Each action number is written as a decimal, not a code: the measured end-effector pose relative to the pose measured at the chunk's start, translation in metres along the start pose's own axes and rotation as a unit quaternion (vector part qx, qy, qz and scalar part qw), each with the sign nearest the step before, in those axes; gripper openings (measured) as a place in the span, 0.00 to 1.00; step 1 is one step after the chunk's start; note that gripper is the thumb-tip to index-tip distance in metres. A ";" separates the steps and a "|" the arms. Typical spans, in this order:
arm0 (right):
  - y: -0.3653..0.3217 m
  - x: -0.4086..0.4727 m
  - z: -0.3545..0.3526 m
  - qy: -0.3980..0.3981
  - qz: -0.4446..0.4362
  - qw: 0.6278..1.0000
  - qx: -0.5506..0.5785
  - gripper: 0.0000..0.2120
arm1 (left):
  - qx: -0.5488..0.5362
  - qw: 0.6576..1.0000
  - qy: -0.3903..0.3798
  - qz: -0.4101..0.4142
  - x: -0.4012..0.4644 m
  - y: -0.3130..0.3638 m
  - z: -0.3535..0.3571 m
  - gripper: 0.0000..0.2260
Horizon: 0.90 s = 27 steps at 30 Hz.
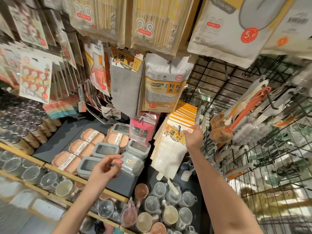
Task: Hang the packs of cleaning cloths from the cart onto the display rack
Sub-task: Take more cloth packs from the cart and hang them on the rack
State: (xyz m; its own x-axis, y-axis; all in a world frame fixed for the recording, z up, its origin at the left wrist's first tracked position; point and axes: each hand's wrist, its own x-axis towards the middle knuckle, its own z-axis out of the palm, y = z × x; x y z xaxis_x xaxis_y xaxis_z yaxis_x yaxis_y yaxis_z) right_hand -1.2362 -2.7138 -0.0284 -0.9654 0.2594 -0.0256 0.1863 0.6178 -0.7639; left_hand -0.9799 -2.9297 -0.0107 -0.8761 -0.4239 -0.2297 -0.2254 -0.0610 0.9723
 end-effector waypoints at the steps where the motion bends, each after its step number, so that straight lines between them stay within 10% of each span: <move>1: 0.000 0.000 -0.002 0.001 -0.001 1.000 -0.019 0.15 | -0.001 1.000 0.000 0.000 -0.001 0.000 0.000 0.08; 16: -0.016 -0.124 -0.018 -0.177 -0.278 0.940 -0.088 0.18 | 0.009 0.997 0.053 0.049 -0.045 -0.003 -0.014 0.11; 27: -0.072 -0.267 0.047 -0.394 -0.399 0.822 -0.095 0.25 | 0.164 0.955 0.244 0.039 -0.123 -0.026 -0.101 0.14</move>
State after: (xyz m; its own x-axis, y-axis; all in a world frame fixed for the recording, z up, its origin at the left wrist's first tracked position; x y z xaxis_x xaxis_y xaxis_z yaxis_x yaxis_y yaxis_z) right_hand -1.0001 -2.8624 0.0036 -0.5981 -0.8008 -0.0315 -0.6115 0.4814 -0.6280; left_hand -0.8232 -2.9677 -0.0035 -0.6113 -0.7907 -0.0333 -0.3595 0.2400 0.9018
